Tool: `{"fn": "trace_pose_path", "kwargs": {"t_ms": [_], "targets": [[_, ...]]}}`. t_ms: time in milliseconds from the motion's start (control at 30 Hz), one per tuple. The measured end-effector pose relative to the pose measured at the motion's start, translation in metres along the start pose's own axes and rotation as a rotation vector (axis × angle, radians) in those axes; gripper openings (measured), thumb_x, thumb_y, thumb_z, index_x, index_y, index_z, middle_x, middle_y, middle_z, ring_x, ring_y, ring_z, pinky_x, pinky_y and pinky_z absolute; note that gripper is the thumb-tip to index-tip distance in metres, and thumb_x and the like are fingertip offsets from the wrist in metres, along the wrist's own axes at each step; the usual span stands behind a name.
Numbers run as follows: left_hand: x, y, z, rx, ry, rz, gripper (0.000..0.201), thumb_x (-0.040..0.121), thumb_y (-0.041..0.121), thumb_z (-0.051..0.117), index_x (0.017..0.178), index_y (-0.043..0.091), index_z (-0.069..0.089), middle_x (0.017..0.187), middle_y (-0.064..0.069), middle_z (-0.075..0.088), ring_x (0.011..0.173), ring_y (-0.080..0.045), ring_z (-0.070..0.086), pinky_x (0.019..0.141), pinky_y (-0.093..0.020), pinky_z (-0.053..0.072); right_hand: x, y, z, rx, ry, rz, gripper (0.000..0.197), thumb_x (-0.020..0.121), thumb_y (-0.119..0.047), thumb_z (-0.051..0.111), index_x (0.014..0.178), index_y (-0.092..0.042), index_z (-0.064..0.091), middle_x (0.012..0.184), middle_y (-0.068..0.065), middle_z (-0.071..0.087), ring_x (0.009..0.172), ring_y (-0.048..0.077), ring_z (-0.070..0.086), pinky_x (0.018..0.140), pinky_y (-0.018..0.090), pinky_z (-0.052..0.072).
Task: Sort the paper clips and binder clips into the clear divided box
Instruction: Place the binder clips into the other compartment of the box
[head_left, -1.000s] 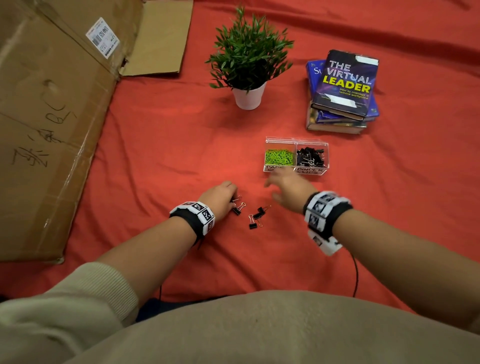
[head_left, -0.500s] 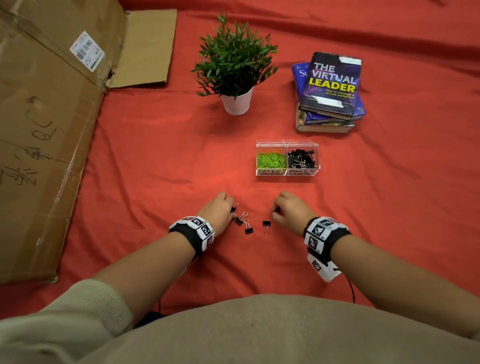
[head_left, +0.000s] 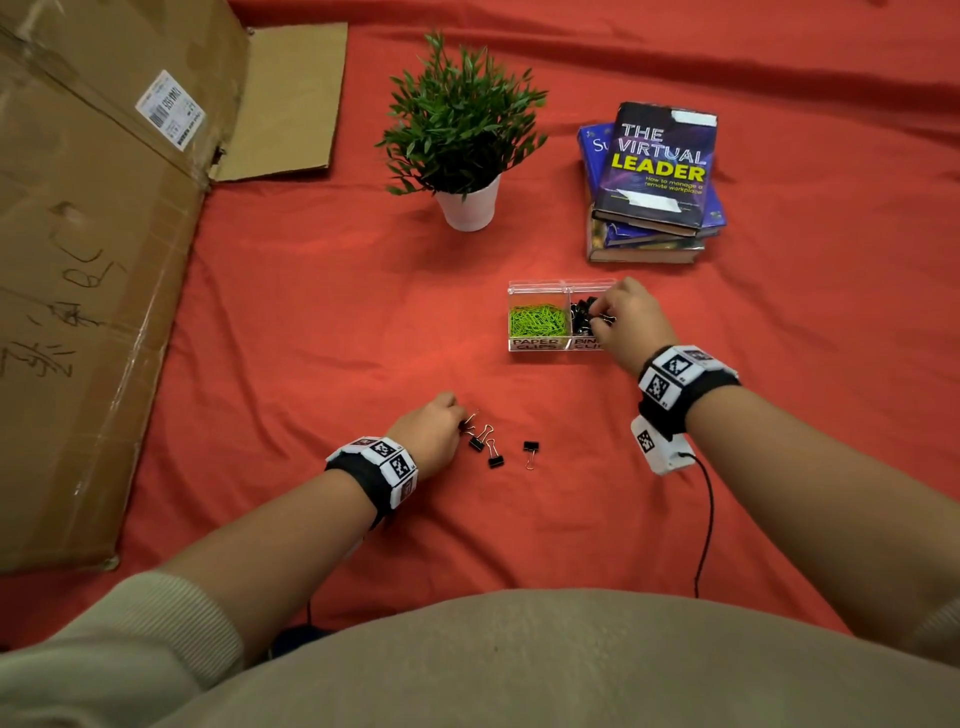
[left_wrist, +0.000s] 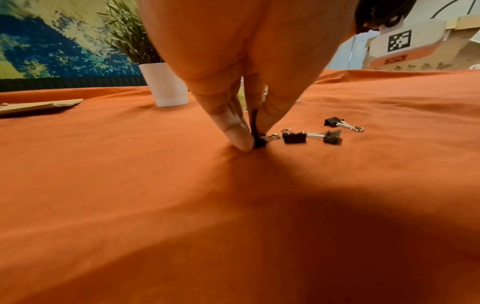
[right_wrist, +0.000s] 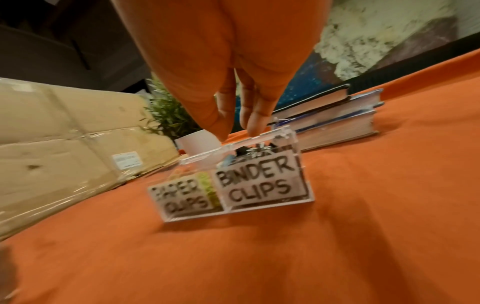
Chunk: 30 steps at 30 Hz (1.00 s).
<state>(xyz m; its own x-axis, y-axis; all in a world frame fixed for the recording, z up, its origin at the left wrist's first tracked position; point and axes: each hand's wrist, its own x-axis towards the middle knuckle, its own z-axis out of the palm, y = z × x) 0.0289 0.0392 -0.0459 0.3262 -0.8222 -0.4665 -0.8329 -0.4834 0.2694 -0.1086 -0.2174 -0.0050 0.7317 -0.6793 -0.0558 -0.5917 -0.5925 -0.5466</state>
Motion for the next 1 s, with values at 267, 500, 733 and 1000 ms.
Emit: {"fn": "trace_pose_path", "kwargs": {"t_ms": [267, 500, 733, 1000], "targets": [[0.000, -0.003, 0.000, 0.074, -0.052, 0.034, 0.024, 0.092, 0.019, 0.052, 0.111, 0.006, 0.058, 0.113, -0.010, 0.046, 0.093, -0.036, 0.061, 0.081, -0.047, 0.049, -0.084, -0.034, 0.065, -0.115, -0.599, -0.340, 0.025, 0.082, -0.009, 0.057, 0.106, -0.007, 0.066, 0.111, 0.012, 0.055, 0.110, 0.028, 0.050, 0.098, 0.037, 0.041], [-0.004, 0.006, -0.003, 0.142, -0.003, 0.021, 0.020, 0.090, 0.020, 0.050, 0.105, 0.007, 0.054, 0.110, -0.011, 0.050, 0.102, -0.033, 0.057, 0.081, -0.043, 0.049, -0.101, -0.031, 0.077, -0.108, -0.602, -0.200, 0.026, 0.081, -0.010, 0.056, 0.106, -0.006, 0.061, 0.110, 0.014, 0.051, 0.104, 0.031, 0.052, 0.093, 0.038, 0.044], [-0.004, 0.003, -0.008, -0.079, 0.058, -0.060, 0.019, 0.084, 0.019, 0.056, 0.100, 0.008, 0.059, 0.105, -0.010, 0.052, 0.096, -0.033, 0.059, 0.082, -0.041, 0.049, -0.106, -0.059, 0.089, 0.039, -0.617, -0.251, 0.028, 0.081, -0.002, 0.051, 0.102, -0.010, 0.068, 0.109, 0.014, 0.051, 0.095, 0.031, 0.057, 0.087, 0.039, 0.046], [0.020, 0.028, -0.044, -0.319, 0.222, 0.019, 0.009, 0.079, 0.012, 0.064, 0.086, 0.009, 0.068, 0.089, -0.007, 0.060, 0.084, -0.025, 0.062, 0.079, -0.027, 0.046, -0.115, -0.054, 0.091, -0.208, -0.611, -0.274, 0.025, 0.087, -0.012, 0.052, 0.106, 0.002, 0.059, 0.119, 0.017, 0.046, 0.101, 0.034, 0.055, 0.085, 0.041, 0.042]]}}
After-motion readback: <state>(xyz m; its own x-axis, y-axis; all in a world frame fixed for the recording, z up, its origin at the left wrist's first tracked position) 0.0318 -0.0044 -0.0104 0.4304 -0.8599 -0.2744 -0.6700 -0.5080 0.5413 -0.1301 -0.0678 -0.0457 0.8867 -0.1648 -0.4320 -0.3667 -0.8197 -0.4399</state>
